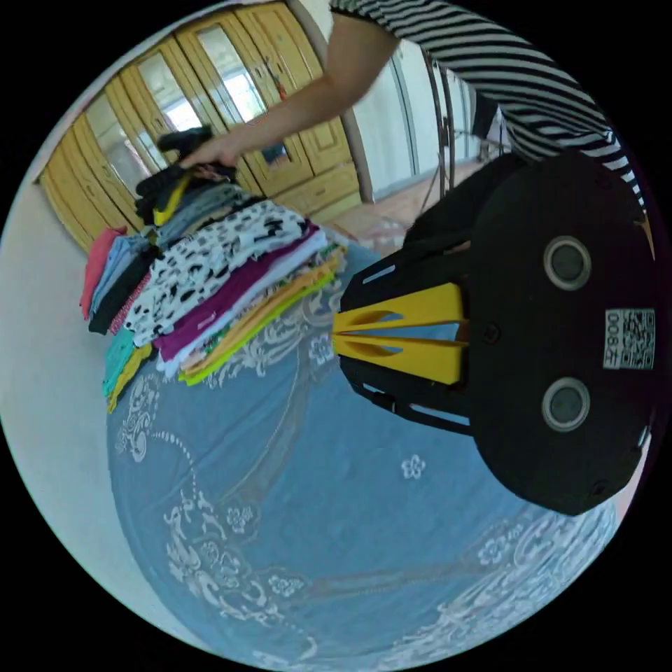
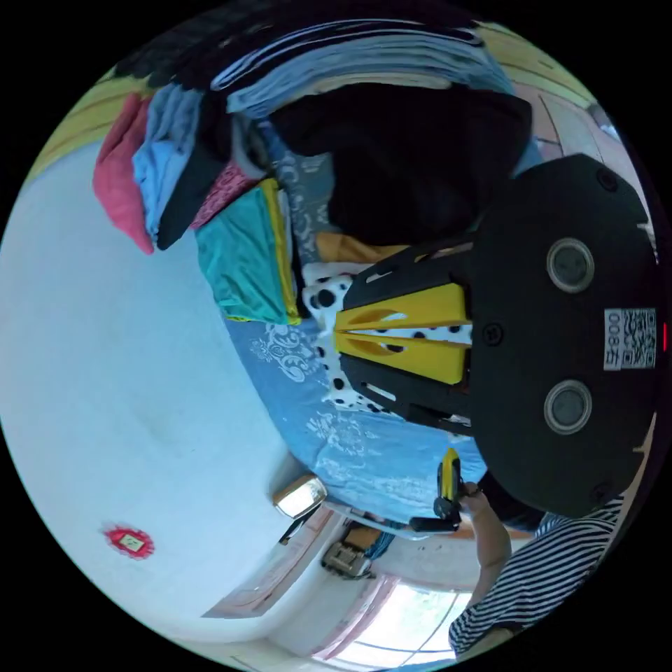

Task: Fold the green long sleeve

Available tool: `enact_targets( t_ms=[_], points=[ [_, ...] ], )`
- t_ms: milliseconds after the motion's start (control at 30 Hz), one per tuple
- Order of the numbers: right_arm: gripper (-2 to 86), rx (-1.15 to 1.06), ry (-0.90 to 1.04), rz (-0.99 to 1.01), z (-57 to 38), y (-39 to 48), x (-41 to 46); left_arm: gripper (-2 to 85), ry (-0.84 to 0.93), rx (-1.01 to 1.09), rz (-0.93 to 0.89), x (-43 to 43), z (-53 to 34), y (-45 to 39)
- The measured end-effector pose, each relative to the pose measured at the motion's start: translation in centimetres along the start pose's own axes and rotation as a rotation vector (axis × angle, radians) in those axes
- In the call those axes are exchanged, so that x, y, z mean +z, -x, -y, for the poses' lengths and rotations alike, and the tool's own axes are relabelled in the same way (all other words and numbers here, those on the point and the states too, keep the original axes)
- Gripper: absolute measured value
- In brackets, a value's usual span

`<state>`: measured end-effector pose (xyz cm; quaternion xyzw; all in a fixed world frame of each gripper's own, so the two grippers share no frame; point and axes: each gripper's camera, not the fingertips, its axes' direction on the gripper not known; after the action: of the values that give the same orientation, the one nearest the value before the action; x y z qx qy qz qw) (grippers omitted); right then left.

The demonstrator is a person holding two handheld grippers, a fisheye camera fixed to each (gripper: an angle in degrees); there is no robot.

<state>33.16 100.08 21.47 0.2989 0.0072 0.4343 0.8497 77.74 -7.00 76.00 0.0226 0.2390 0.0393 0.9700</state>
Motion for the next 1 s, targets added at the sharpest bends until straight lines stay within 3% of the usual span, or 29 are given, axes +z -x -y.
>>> enact_targets(
  t_ms=[100,333,533,767,1000],
  points=[
    [4.0,-0.031,0.064,-0.063,7.5,2.1,4.3,0.3,0.057,0.021,0.095,0.4,-0.7,-0.2],
    [7.6,-0.045,0.214,-0.216,22.3,5.2,14.6,0.3,-0.003,0.063,0.013,-3.1,-2.9,-0.5],
    [7.7,0.016,0.266,-0.321,31.4,5.5,20.2,0.2,-0.008,0.126,0.092,-6.9,-4.6,-3.1],
    [4.0,0.046,0.276,-0.41,38.0,5.8,21.6,0.2,-0.014,0.119,0.068,-12.7,-6.8,-5.0],
    [0.8,0.083,0.111,-0.344,44.5,8.1,15.3,0.2,-0.015,0.12,0.071,-19.0,-8.9,-7.3]
  ],
)
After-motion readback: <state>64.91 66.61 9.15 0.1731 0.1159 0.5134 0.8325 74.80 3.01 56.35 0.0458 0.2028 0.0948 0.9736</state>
